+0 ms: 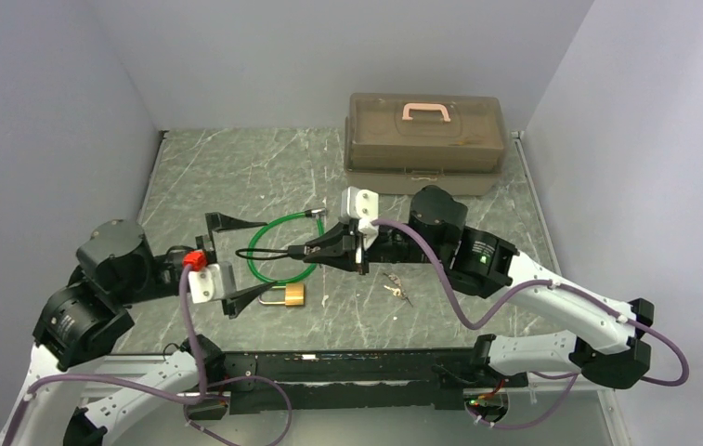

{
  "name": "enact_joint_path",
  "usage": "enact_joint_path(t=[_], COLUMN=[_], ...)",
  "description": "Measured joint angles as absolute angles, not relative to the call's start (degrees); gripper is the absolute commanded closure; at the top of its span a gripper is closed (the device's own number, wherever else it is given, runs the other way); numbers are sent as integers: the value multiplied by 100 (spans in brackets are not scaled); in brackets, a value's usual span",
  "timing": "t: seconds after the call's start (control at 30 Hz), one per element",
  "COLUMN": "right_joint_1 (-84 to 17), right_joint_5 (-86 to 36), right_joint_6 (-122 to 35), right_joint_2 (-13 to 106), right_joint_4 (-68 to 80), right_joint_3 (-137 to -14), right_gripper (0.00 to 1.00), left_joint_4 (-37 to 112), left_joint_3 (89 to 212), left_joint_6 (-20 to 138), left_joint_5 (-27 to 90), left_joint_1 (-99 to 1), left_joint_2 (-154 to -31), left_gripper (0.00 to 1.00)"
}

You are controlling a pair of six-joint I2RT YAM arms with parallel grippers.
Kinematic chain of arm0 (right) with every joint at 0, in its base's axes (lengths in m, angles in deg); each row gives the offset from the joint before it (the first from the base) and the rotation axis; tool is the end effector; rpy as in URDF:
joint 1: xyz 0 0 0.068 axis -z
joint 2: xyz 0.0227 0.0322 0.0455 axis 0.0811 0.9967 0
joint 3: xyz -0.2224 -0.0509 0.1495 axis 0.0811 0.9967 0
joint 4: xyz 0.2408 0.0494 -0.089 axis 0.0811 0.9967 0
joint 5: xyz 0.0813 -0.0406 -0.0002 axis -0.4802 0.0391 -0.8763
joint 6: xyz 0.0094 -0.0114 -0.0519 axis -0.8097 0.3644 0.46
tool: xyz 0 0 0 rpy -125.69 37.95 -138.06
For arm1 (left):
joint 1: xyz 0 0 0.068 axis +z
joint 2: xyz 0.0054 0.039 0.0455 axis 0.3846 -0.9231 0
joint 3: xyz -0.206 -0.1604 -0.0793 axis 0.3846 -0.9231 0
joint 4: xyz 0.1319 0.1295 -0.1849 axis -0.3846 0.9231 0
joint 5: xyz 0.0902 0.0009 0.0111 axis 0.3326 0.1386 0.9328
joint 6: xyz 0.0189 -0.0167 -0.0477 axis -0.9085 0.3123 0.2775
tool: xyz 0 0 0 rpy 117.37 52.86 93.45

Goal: Unlock with the key
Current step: Unlock the lock.

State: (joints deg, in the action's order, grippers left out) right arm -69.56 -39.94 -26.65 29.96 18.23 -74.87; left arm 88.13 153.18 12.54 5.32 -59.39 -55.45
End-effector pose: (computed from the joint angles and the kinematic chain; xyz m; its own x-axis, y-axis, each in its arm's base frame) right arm 0.0906 0.2259 0.4512 0.1618 -0.0407 -0.9860 -0.9859 0.0365 -0.1633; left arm 0.0468 -0.0599 0.4501 0.4097 0.2887 -0.8654 0.8576 0.2015 0.4732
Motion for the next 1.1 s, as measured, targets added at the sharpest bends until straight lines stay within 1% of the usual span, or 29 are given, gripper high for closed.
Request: enact_joint_path(t=[0.2,0.23,0.3,0.4,0.5,0.53,0.57,0.63,0.67,0.7,0.73,0.8,0.9,1.1], right_joint_1=[-6868,-6829,-6698,-6521,-6464,-6468,-6468,-6468,-6468,-6468,-6468,-6468,-6468,-6472], right_joint_5=[-3828,-3796,-3664,-3498,-3402,-3396,-3400,-3426,-3439,-3450,-3457,-3457,-3490,-3608], right_joint_6=[-2908,-3006,-3299,-3800,-4272,-4427,-4545,-4818,-4943,-5070,-5150,-5323,-5461,-5708], right_joint_2=[3162,3165,3173,3239,3348,3390,3423,3497,3536,3584,3613,3670,3691,3691], right_joint_4=[1819,1766,1554,1069,628,494,394,164,75,-13,-61,-135,-214,-387], right_joint_3=[-7504,-7504,-7502,-7502,-7502,-7502,-7498,-7482,-7482,-7482,-7482,-7482,-7482,-7480], right_gripper=[100,100,100,100,100,100,100,100,100,100,100,100,100,100], left_joint_4=[8802,8778,8595,8042,7935,7915,7884,7753,7688,7646,7618,7508,7261,7069], left_joint_3=[16299,16465,16614,16183,15628,15414,15219,14811,14642,14518,14470,14454,14472,14494], left_joint_6=[1123,1027,887,633,301,168,58,-147,-269,-403,-438,-641,-809,-903], left_joint_5=[497,495,466,440,445,456,475,563,657,770,860,1059,1310,1592], left_joint_1=[-5929,-5929,-5929,-5929,-5929,-5929,-5929,-5929,-5929,-5929,-5929,-5918,-5920,-5920], left_joint_2=[-5718,-5735,-5696,-5314,-4977,-4896,-4835,-4734,-4704,-4693,-4695,-4730,-4717,-4671], left_gripper=[2,7,15,17,21,24,30,47,59,66,68,70,65,61])
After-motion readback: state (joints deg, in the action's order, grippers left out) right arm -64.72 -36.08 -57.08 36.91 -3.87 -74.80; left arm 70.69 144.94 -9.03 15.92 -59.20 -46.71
